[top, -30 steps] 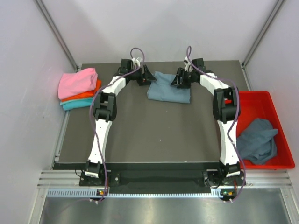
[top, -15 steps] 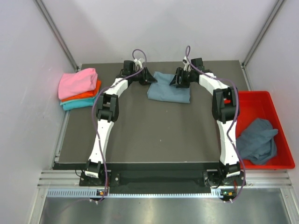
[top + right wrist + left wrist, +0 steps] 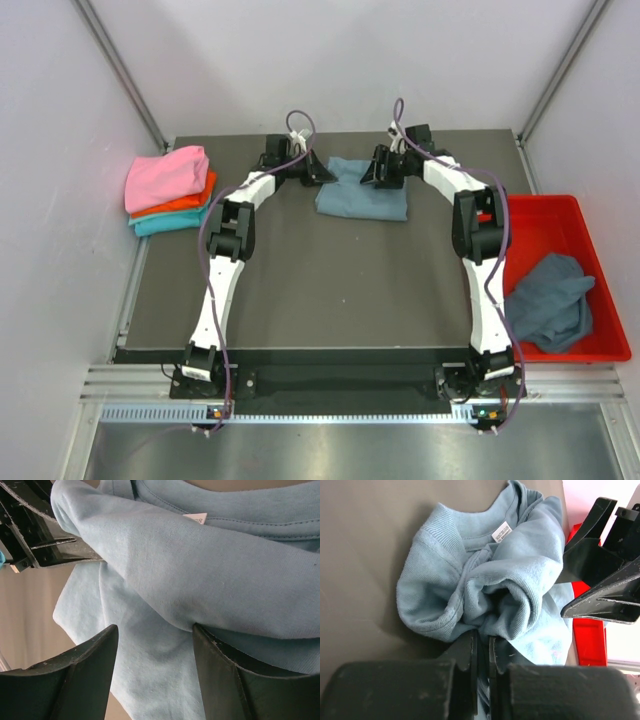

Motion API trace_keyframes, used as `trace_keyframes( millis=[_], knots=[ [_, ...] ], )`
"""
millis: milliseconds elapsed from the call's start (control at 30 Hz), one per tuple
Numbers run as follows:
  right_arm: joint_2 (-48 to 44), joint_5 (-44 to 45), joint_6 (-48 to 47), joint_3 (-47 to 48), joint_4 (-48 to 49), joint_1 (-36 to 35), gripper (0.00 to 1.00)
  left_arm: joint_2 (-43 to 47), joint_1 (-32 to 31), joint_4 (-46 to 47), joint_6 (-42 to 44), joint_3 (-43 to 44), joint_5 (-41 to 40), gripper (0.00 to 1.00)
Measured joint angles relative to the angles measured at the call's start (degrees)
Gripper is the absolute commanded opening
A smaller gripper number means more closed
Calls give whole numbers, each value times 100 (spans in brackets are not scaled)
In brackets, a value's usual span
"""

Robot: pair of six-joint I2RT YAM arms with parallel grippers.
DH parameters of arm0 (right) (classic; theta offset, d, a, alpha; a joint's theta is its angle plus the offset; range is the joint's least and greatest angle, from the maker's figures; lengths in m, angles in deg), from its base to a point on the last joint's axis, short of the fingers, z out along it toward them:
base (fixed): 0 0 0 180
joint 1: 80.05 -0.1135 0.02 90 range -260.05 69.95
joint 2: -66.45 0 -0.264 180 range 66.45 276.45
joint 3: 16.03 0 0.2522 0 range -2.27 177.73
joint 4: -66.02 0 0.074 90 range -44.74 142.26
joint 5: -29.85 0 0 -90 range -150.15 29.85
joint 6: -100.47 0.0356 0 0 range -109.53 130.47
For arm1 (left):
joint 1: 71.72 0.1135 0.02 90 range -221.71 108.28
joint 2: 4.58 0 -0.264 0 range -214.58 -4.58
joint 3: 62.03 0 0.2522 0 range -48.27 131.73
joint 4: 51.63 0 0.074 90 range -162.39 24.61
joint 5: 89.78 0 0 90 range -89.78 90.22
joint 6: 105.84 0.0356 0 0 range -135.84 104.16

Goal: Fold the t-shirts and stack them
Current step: Neatly place the folded tshirt to the corner

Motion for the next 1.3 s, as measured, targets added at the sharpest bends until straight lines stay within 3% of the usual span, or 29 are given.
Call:
trace_keyframes(
  millis=[300, 467, 733, 1067, 1100, 1167, 1300],
  knots=[
    [-13, -4, -94, 4, -28, -17, 61, 393, 13, -509, 289, -380, -61, 0],
    [-258, 37, -264, -7, -190, 35, 62, 970, 125, -1392, 664, -817, -59, 0],
    [-1674, 225, -610, -511, -238, 81, 63, 1963, 741, -3104, 1790, -1104, -157, 0],
    [-2328, 369, -813, -1403, -306, 79, 63, 2194, 1414, -4911, 3152, -1080, -787, 0],
    [-2328, 389, -820, -1488, -323, 79, 63, 2194, 1429, -5058, 3281, -1080, -872, 4],
    [-2332, 411, -841, -1628, -363, 72, 63, 2194, 1438, -5257, 3460, -1080, -990, 28],
    [-2389, 398, -833, -1853, -387, 63, 63, 2221, 1434, -5403, 3635, -1095, -1248, 38]
  ],
)
